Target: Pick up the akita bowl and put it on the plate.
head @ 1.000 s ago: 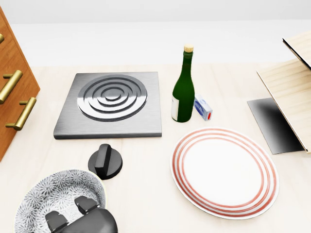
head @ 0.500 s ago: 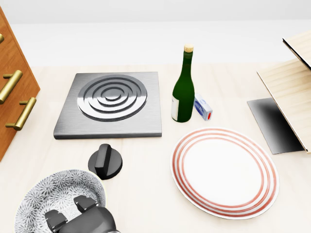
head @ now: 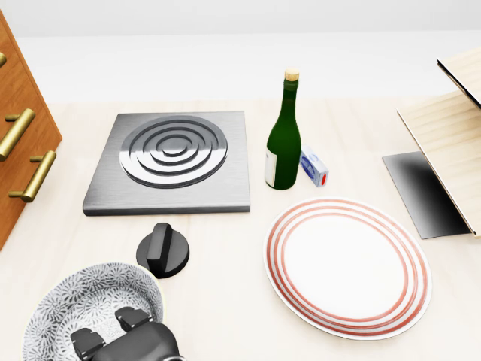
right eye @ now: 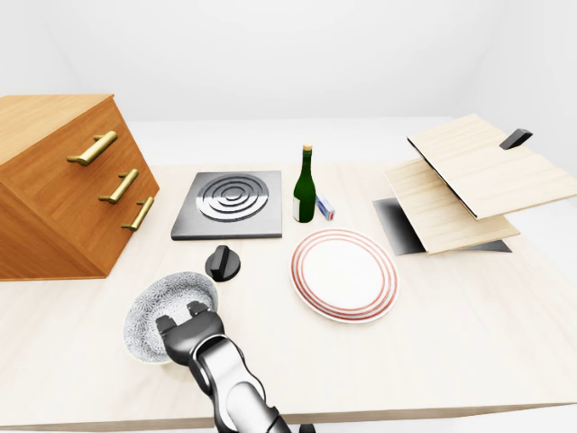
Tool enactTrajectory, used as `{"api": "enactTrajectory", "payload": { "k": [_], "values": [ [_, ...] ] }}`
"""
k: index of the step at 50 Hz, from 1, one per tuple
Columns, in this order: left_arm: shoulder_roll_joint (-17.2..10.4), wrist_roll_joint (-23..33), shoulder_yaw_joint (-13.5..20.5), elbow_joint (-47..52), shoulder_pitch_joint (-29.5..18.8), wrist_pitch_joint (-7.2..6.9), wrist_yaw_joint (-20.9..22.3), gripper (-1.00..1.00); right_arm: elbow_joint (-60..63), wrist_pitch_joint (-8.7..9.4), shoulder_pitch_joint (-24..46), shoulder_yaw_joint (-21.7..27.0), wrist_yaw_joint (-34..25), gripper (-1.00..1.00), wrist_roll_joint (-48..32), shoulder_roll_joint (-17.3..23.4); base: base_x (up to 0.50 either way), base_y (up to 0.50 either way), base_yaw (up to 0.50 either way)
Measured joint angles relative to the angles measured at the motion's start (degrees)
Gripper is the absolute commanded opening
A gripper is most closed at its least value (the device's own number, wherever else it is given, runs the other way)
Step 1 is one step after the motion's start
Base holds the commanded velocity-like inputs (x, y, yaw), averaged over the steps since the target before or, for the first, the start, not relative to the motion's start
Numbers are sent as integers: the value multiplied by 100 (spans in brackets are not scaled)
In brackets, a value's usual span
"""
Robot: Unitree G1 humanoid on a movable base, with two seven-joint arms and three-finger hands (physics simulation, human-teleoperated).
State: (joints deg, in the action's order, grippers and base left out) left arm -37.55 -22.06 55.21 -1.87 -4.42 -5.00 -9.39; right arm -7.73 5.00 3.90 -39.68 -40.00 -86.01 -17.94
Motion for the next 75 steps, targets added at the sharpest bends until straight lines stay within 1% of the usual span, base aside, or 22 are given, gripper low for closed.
{"api": "enactTrajectory", "payload": {
  "k": [5,6,7,8,46,75],
  "values": [
    [0,0,-1,-1,0,0,0,100,-25,0,14,12,0,100,14,-13,0,0,0],
    [0,-1,-1,-1,-1,0,0,100,-30,0,16,15,0,78,18,-14,0,0,0],
    [0,0,-1,-1,-1,0,-1,100,-34,0,20,19,0,78,22,-16,0,0,0],
    [0,0,-2,-1,-1,0,-1,100,-39,0,23,22,0,-100,27,-17,0,0,0],
    [-8,-7,-11,-16,-9,0,-10,100,58,0,149,80,0,-100,168,-47,0,0,0],
    [2,-14,-5,-21,3,0,-2,100,740,1,175,177,0,-100,-193,-2,0,0,0]
  ]
}}
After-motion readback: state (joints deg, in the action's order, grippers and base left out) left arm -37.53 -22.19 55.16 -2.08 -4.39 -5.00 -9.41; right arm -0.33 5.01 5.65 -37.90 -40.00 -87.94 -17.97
